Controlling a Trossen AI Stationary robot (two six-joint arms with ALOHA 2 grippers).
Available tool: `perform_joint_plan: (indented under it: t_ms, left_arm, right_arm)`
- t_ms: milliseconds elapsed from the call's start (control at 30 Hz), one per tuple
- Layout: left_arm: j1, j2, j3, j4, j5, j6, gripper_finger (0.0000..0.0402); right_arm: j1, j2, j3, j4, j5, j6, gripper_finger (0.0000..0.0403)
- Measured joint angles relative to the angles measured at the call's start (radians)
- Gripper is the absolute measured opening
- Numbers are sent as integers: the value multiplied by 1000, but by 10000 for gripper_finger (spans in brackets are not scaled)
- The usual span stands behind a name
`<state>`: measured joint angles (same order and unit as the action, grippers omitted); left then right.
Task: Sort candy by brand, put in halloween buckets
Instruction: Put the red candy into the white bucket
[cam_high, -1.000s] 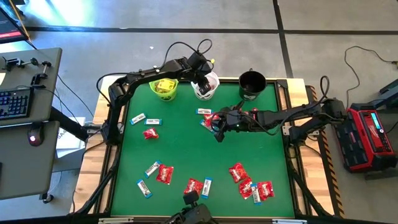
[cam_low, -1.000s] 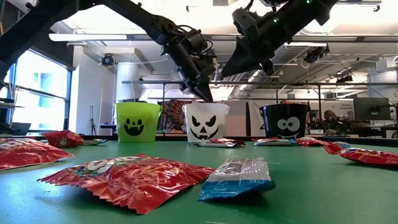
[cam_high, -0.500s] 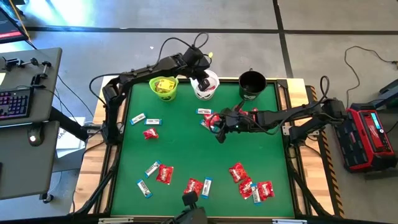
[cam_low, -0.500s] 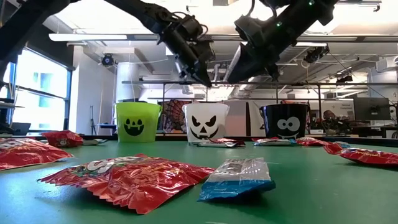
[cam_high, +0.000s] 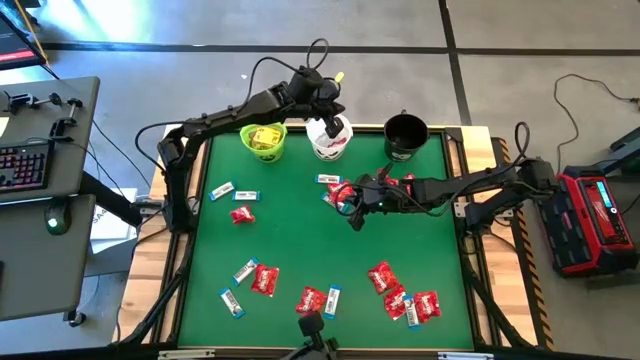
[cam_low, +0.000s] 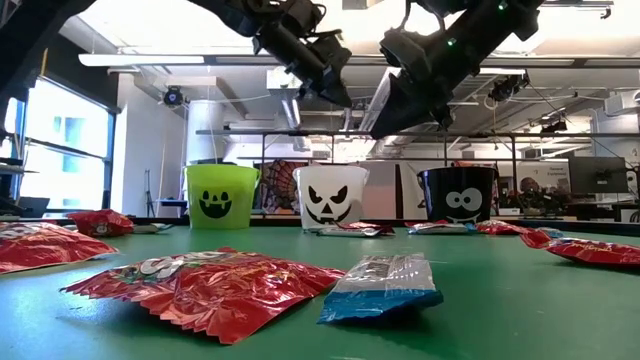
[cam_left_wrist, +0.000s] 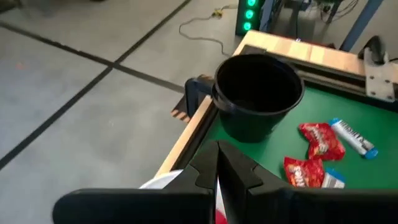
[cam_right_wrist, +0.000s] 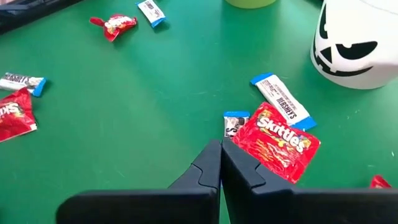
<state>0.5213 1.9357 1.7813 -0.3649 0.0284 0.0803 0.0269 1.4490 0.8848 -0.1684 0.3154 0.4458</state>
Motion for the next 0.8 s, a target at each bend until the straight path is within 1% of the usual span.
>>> perform_joint_plan:
  t_ms: [167, 300, 400, 533, 600, 700, 800]
  left_arm:
    - [-17, 0, -5, 37, -1, -1, 0]
    - [-29, -10, -65, 111, -11, -24, 0]
    - [-41, -14, -101, 164, -12, -27, 0]
    - [-54, -35, -138, 203, -15, -27, 0]
    - [-63, -46, -164, 236, -19, -26, 0]
    - [-69, -78, -222, 291, -29, -35, 0]
    - [-78, -117, -290, 358, -49, -43, 0]
  right_arm:
    - [0, 0, 0, -9, 0, -9, 0]
    - [0, 3, -2, -16, 1, -9, 0]
    - [0, 3, -58, 68, -1, 4, 0]
    - [2, 4, -168, 227, -33, 79, 0]
    - [12, 4, -214, 279, -35, 121, 0]
    - [30, 2, -245, 304, -35, 153, 0]
    - [46, 2, -247, 301, -34, 157, 0]
